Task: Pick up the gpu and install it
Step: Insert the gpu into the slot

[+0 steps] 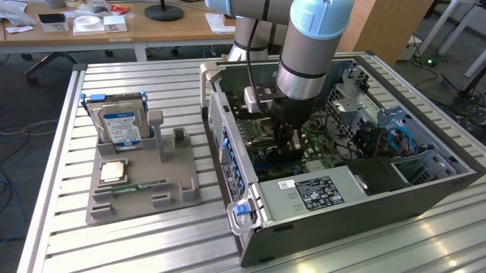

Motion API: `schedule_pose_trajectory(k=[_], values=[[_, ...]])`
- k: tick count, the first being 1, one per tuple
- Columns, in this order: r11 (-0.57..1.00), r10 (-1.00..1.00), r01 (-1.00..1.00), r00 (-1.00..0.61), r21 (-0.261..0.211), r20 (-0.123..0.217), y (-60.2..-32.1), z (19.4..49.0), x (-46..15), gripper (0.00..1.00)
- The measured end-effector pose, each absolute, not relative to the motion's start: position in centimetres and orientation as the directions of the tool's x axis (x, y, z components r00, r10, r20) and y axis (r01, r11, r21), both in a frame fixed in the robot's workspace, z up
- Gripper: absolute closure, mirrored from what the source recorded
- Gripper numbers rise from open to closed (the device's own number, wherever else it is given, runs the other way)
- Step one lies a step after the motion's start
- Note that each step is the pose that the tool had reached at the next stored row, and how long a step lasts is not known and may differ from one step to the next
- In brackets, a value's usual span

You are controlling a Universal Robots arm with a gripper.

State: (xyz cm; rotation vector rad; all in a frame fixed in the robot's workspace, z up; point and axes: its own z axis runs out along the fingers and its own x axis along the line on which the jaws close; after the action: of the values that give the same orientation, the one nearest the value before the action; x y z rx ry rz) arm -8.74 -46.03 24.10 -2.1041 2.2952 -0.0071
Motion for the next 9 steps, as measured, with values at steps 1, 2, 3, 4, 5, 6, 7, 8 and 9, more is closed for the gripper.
schedule_pose_trajectory(k=[1, 2, 3, 4, 5, 6, 7, 8, 9], values=[[0.087, -0.996, -0.996, -0.086, -0.022, -0.017, -46.03, 24.1, -8.74, 0.73], [0.087, -0.996, -0.996, -0.086, -0.022, -0.017, -46.03, 24.1, -8.74, 0.73], [0.087, -0.996, -0.996, -0.087, -0.022, -0.017, -46.03, 24.1, -8.74, 0.73], [0.087, -0.996, -0.996, -0.087, -0.022, -0.017, -46.03, 24.1, -8.75, 0.73], [0.087, -0.996, -0.996, -0.086, -0.022, -0.017, -46.03, 24.09, -8.76, 0.73], [0.087, -0.996, -0.996, -0.086, -0.022, -0.017, -46.04, 24.09, -8.76, 0.73], [0.087, -0.996, -0.996, -0.086, -0.022, -0.017, -46.03, 24.07, -8.77, 0.73], [0.087, -0.996, -0.996, -0.086, -0.022, -0.017, -46.03, 24.07, -8.77, 0.73], [0.087, -0.996, -0.996, -0.087, -0.022, -0.017, -46.03, 24.07, -8.77, 0.73]])
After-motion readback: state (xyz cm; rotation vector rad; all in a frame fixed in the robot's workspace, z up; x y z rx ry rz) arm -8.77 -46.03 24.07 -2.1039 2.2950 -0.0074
